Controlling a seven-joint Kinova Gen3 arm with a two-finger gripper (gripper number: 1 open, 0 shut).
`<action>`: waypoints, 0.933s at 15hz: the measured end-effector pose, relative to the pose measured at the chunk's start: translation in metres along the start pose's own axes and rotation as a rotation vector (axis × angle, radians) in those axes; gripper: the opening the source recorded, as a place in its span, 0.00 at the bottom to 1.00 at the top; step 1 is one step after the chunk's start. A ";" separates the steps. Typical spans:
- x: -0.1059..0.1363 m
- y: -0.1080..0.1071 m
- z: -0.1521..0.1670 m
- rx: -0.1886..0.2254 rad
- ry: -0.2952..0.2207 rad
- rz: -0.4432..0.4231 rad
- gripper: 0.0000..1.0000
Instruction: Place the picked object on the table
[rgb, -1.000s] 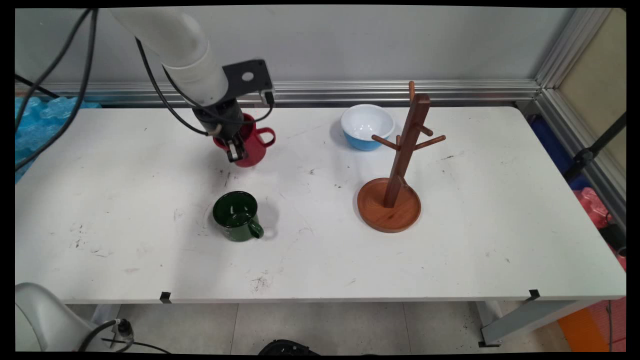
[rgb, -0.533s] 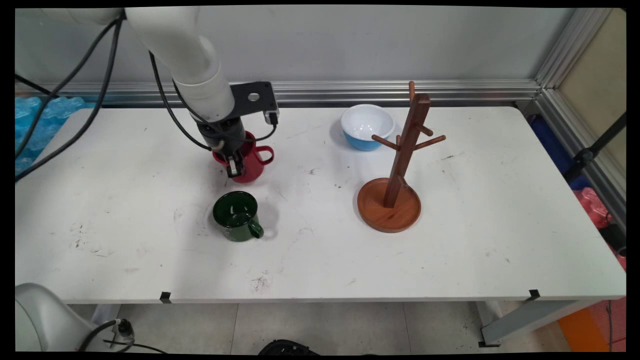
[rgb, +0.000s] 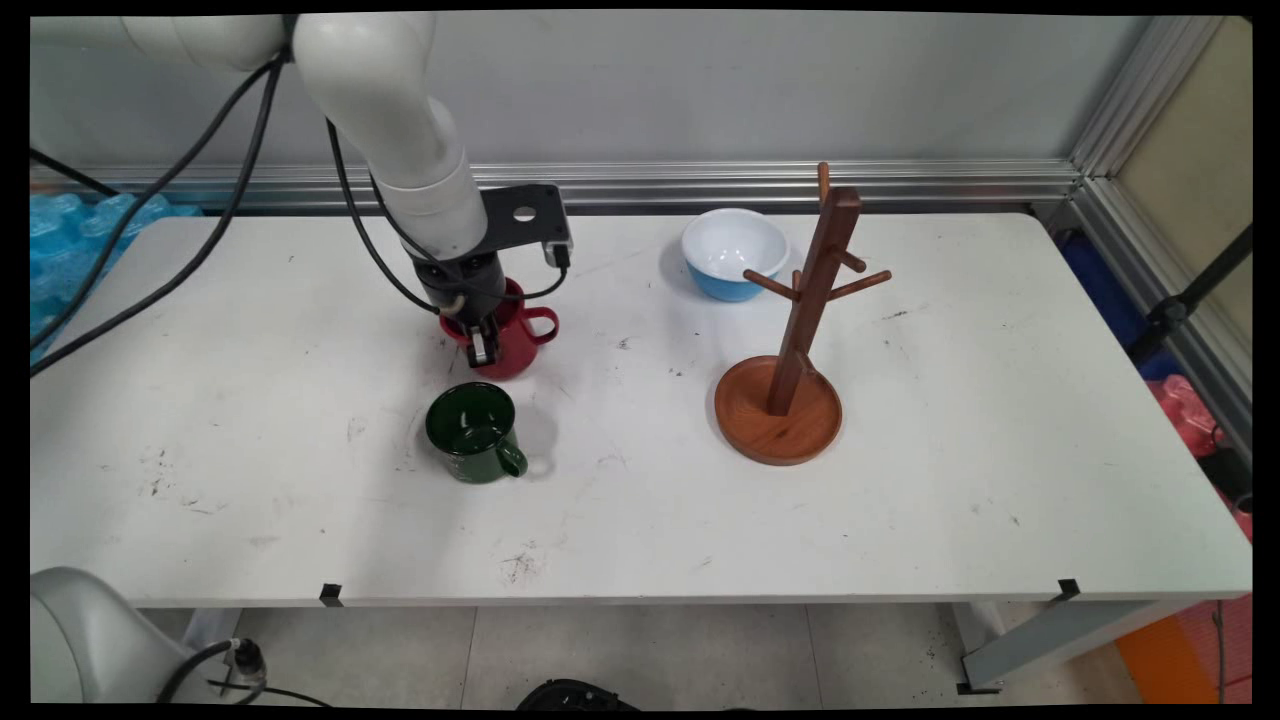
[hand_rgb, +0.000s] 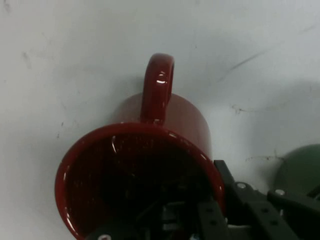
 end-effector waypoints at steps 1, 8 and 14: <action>0.001 0.000 0.002 -0.001 0.001 0.001 0.00; 0.008 -0.001 0.012 -0.006 0.006 0.008 0.00; 0.010 -0.003 0.015 -0.003 0.011 0.009 1.00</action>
